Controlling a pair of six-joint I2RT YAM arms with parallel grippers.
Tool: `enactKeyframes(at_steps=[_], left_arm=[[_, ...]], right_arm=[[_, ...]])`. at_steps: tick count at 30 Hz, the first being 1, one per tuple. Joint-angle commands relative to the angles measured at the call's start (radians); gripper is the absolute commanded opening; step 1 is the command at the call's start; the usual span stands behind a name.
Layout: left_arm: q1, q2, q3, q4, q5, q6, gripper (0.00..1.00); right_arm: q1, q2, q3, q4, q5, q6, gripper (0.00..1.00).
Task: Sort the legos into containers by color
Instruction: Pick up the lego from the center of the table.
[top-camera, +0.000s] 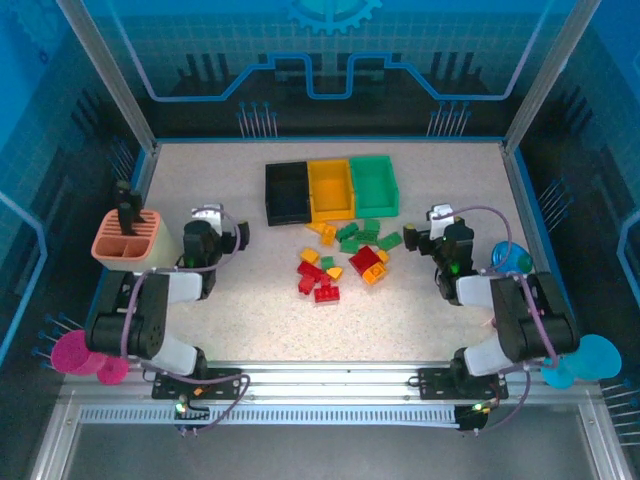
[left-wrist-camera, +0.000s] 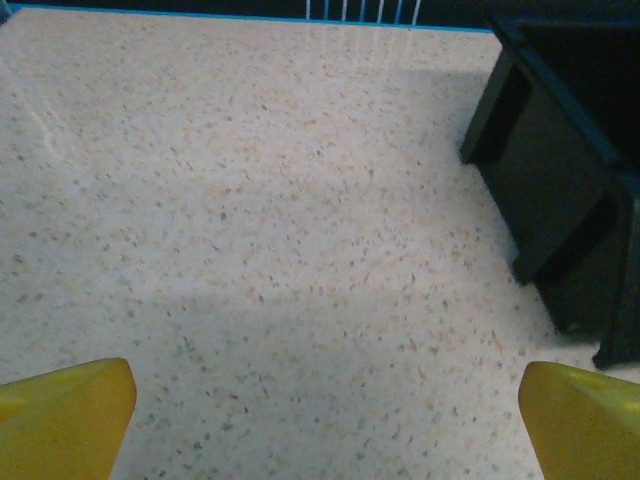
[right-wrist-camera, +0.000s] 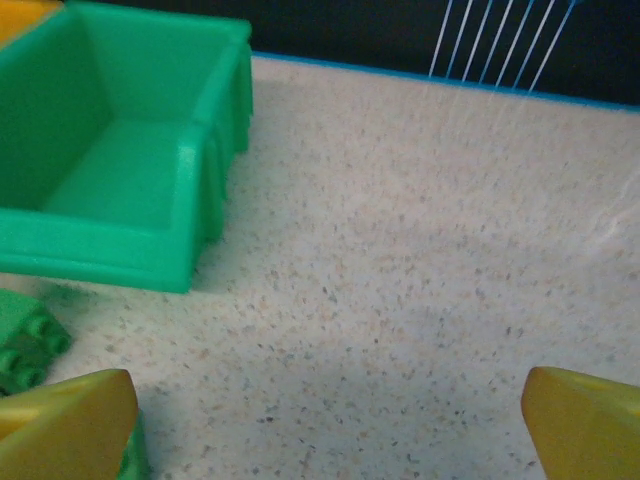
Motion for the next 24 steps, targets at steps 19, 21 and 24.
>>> enactKeyframes(at_steps=[19,21,24], left_arm=[[-0.47,-0.327,0.379,-1.021,-0.052,-0.373,0.99],[-0.489,-0.329,0.37,-1.023,-0.047,-0.39,0.99],[-0.516,-0.323,0.355,-1.01,-0.03,-0.407,0.98]], right_arm=[[0.049,-0.147,0.596,-1.419,-0.183,0.57,0.98],[0.059,-0.105,0.637,-1.463,-0.151,0.652,0.97],[0.062,-0.012,0.705,-1.517,-0.165,0.759,1.0]])
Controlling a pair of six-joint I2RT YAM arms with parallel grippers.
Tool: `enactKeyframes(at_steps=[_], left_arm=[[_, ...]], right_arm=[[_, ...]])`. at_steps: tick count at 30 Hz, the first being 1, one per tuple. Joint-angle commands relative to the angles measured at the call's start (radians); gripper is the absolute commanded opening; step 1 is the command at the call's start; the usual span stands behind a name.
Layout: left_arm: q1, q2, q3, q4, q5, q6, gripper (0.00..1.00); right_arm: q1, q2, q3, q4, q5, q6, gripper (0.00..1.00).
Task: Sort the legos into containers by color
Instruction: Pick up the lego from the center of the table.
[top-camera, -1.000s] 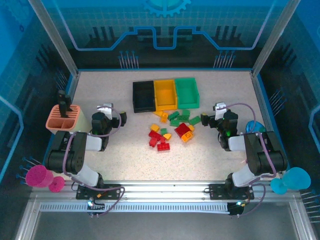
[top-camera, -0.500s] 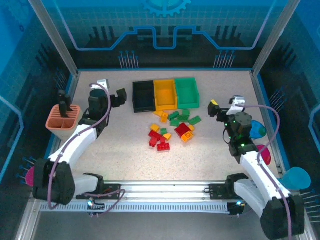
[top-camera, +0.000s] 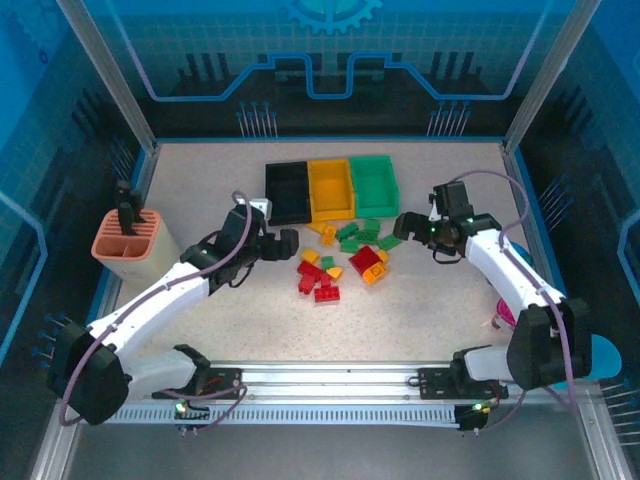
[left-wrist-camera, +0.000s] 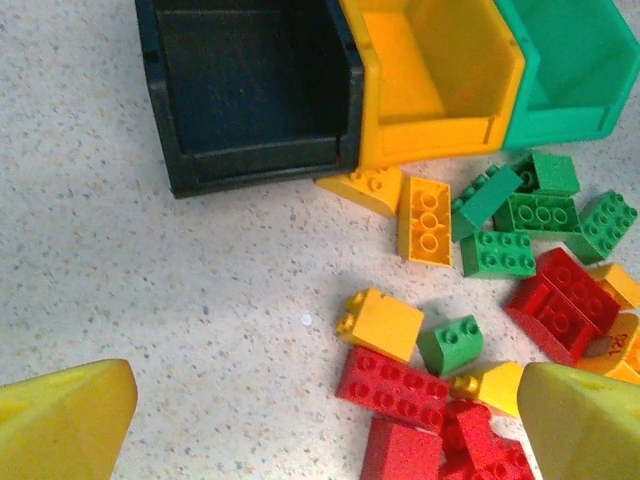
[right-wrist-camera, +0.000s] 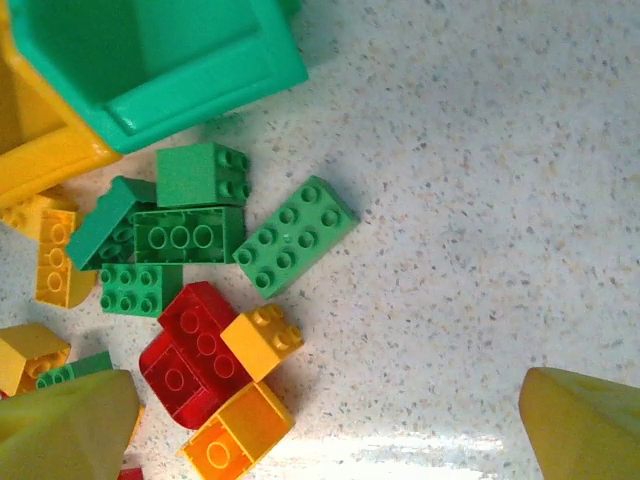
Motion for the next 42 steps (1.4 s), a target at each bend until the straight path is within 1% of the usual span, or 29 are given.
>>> enactKeyframes(at_steps=[1,3,4,5,7,8,9,12,16,20,24,26,28,29,31,37,42], left_arm=[[-0.028,-0.015,-0.023,-0.03,0.02,-0.047,0.97],[-0.034,-0.01,-0.027,-0.018,0.022,-0.052,0.95],[-0.036,-0.007,-0.025,-0.015,0.021,-0.052,0.95],[-0.037,-0.006,-0.023,-0.013,0.026,-0.055,0.94],[-0.039,-0.005,-0.023,0.0,0.035,-0.06,0.94],[-0.04,-0.003,-0.023,0.006,0.04,-0.064,0.93],[-0.041,0.0,-0.023,0.014,0.043,-0.066,0.93],[-0.046,0.006,-0.023,0.021,0.039,-0.077,0.93],[-0.05,0.003,-0.035,0.03,0.024,-0.092,0.92],[-0.049,0.001,-0.05,0.031,0.018,-0.099,0.92],[-0.052,-0.01,-0.062,0.029,0.011,-0.105,0.92],[-0.052,-0.017,-0.066,0.029,0.006,-0.106,0.92],[-0.051,-0.022,-0.067,0.028,0.001,-0.105,0.93],[-0.052,-0.024,-0.068,0.028,-0.002,-0.104,0.93],[-0.052,-0.024,-0.068,0.025,-0.006,-0.1,0.92],[-0.051,-0.027,-0.081,0.03,-0.014,-0.101,0.92],[-0.051,-0.028,-0.086,0.032,-0.022,-0.101,0.93]], right_arm=[[0.011,0.083,0.087,-0.128,0.008,0.177,1.0],[0.025,0.13,0.106,-0.133,0.006,0.243,1.0],[0.035,0.148,0.113,-0.13,0.016,0.269,0.97],[0.045,0.169,0.123,-0.12,0.021,0.281,0.91],[0.058,0.218,0.156,-0.133,0.023,0.306,0.85],[0.065,0.243,0.175,-0.142,0.025,0.318,0.8],[0.072,0.269,0.192,-0.159,0.037,0.336,0.78],[0.102,0.325,0.235,-0.193,0.083,0.389,0.78],[0.133,0.378,0.272,-0.209,0.127,0.444,0.75],[0.141,0.434,0.312,-0.225,0.145,0.485,0.67],[0.148,0.479,0.34,-0.223,0.155,0.504,0.64],[0.151,0.508,0.357,-0.224,0.153,0.507,0.59],[0.154,0.541,0.38,-0.224,0.155,0.507,0.58],[0.155,0.554,0.392,-0.228,0.156,0.504,0.55],[0.158,0.577,0.417,-0.241,0.161,0.504,0.53],[0.165,0.633,0.463,-0.258,0.183,0.51,0.55],[0.17,0.664,0.458,-0.269,0.201,0.521,0.54]])
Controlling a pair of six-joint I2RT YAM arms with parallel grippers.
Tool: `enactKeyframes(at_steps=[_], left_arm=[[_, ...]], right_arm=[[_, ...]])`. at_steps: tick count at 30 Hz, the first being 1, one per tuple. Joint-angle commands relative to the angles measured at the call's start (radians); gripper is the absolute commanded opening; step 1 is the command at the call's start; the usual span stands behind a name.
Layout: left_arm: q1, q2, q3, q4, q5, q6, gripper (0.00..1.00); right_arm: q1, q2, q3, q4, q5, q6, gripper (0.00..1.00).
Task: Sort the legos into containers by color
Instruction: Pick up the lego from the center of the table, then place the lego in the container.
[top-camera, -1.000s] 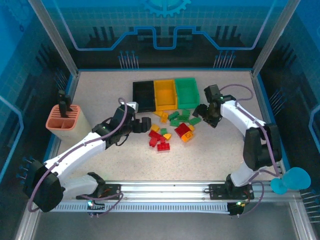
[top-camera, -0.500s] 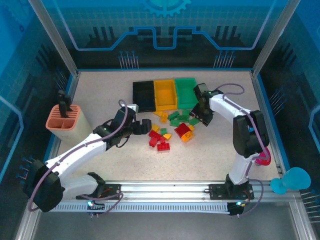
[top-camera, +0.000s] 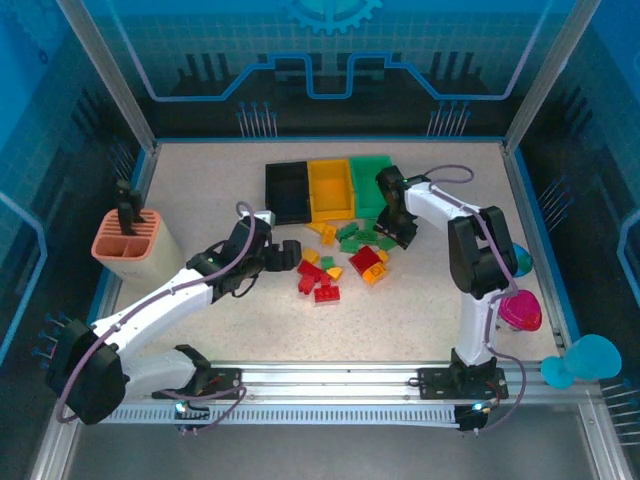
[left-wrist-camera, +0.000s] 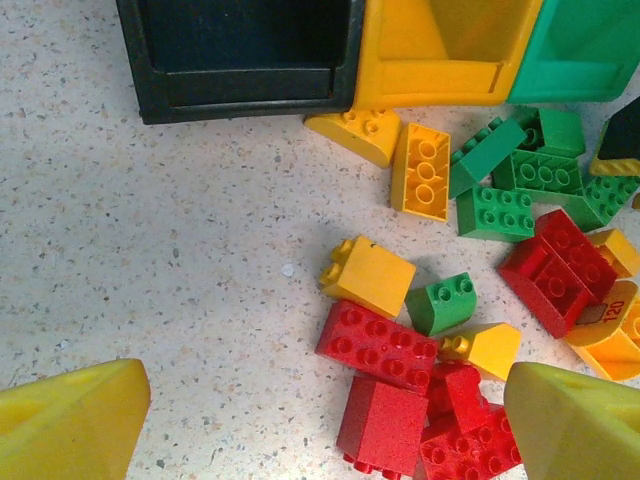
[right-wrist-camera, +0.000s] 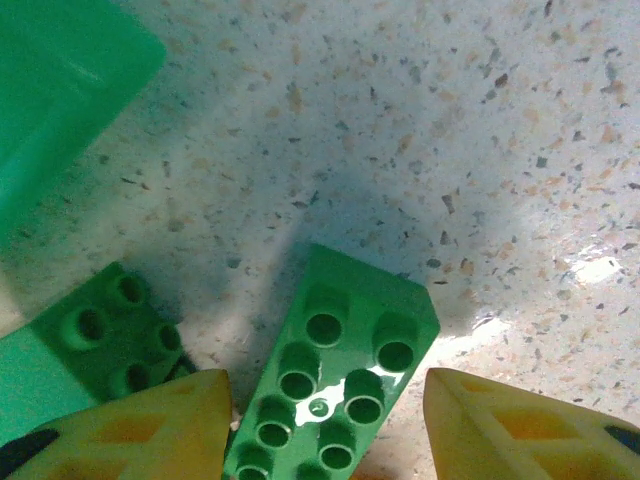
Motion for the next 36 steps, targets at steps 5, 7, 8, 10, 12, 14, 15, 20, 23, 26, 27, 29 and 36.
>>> enactKeyframes(at_steps=[5,7,8,10,12,14,15,20,23,26,27,29,36], left_arm=[[-0.007,-0.024,-0.011,0.008,-0.028,0.0,0.92],[-0.008,-0.026,-0.01,0.008,-0.031,0.001,0.92],[-0.007,-0.027,-0.01,0.008,-0.034,0.001,0.92],[-0.008,-0.03,-0.012,0.008,-0.035,-0.001,0.93],[-0.007,-0.033,-0.013,0.01,-0.036,-0.003,0.93],[-0.008,-0.037,-0.015,0.009,-0.038,-0.003,0.92],[-0.007,-0.039,-0.016,0.01,-0.039,-0.003,0.93],[-0.008,-0.05,-0.012,0.01,-0.037,0.002,0.93],[-0.008,-0.062,-0.015,0.029,-0.017,0.005,0.93],[-0.008,-0.067,-0.013,0.037,0.0,0.015,0.93],[-0.009,-0.067,-0.012,0.038,0.003,0.017,0.92],[-0.014,-0.066,-0.009,0.036,0.008,0.025,0.92],[-0.046,-0.088,-0.001,0.012,0.001,0.034,0.9]], right_arm=[[0.017,0.029,-0.026,-0.032,0.046,0.039,0.46],[0.016,0.027,-0.038,-0.025,0.04,0.035,0.37],[0.017,0.023,-0.044,-0.019,0.038,0.029,0.33],[0.02,0.017,-0.048,-0.017,0.046,0.02,0.3],[0.022,0.014,-0.048,-0.024,0.051,0.011,0.29],[0.023,0.01,-0.048,-0.027,0.051,-0.004,0.28],[0.025,0.004,-0.047,-0.031,0.052,-0.01,0.25],[0.052,-0.07,-0.015,-0.094,0.133,-0.026,0.25],[0.068,-0.11,0.044,-0.136,0.194,-0.053,0.26],[0.083,-0.117,0.139,-0.174,0.254,-0.102,0.27],[0.085,-0.112,0.176,-0.176,0.271,-0.125,0.27],[0.083,-0.087,0.255,-0.179,0.287,-0.178,0.27],[0.059,0.093,0.59,-0.239,0.286,-0.298,0.27]])
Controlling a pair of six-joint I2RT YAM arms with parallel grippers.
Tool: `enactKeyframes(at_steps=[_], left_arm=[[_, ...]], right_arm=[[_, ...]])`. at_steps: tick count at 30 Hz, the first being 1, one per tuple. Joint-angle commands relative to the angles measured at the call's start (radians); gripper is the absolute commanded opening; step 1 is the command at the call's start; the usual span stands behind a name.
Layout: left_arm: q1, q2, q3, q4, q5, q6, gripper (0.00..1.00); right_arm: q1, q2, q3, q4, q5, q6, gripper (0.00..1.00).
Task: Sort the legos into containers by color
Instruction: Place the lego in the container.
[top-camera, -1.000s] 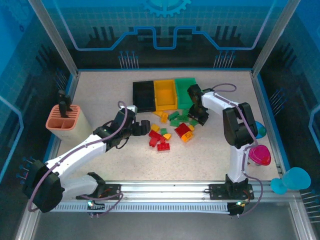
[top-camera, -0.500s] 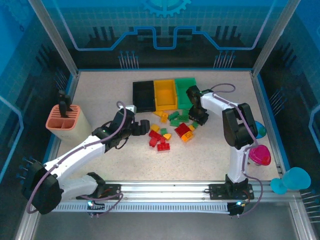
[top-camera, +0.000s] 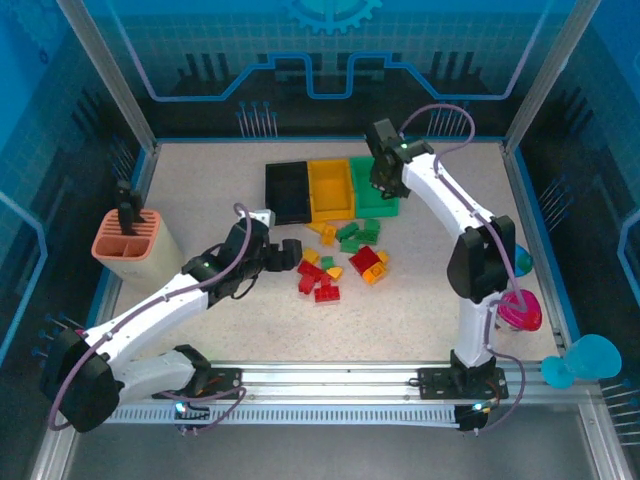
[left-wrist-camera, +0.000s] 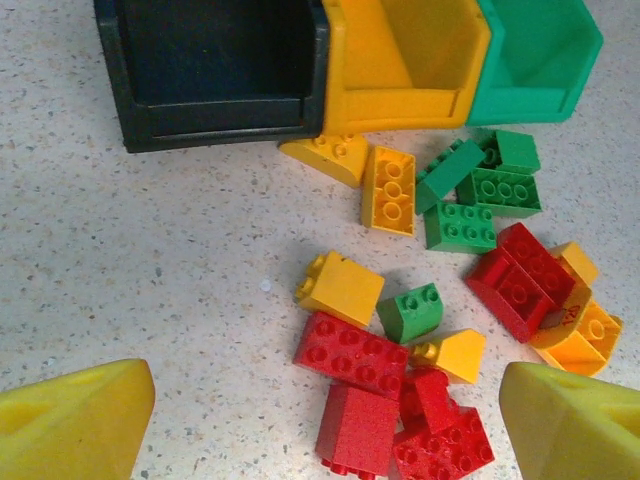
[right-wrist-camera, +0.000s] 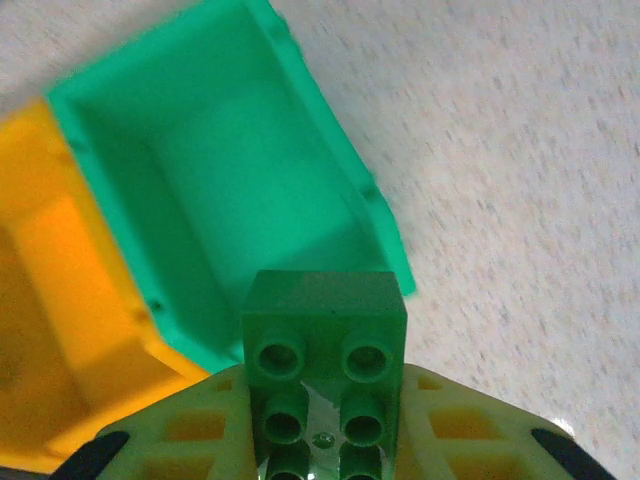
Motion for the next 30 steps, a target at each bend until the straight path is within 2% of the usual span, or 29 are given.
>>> enactKeyframes(at_steps=[1,6,15,18,21,24,30], left_arm=[[-0.024,-0.036,0.005,-0.011,0.007,0.027,0.9],[-0.061,-0.046,0.005,-0.02,0.001,0.03,0.89],[-0.111,-0.017,0.02,-0.014,-0.003,0.035,0.86],[-0.124,0.005,0.036,-0.013,-0.001,0.035,0.85],[-0.139,0.032,0.062,-0.018,0.004,0.039,0.83],[-0.158,0.063,0.085,-0.02,0.001,0.042,0.82],[-0.185,0.122,0.126,-0.037,-0.001,0.048,0.81]], right_arm=[[-0.018,0.125,0.143,-0.079,0.028,-0.089,0.27],[-0.036,0.244,0.318,-0.135,0.024,-0.114,0.28],[-0.047,0.289,0.343,-0.098,-0.002,-0.138,0.31],[-0.046,0.281,0.335,-0.091,-0.001,-0.142,0.37],[-0.045,0.263,0.328,-0.079,0.003,-0.15,0.53],[-0.044,0.227,0.295,-0.051,0.01,-0.156,0.61],[-0.043,0.141,0.203,0.013,-0.013,-0.173,0.65]])
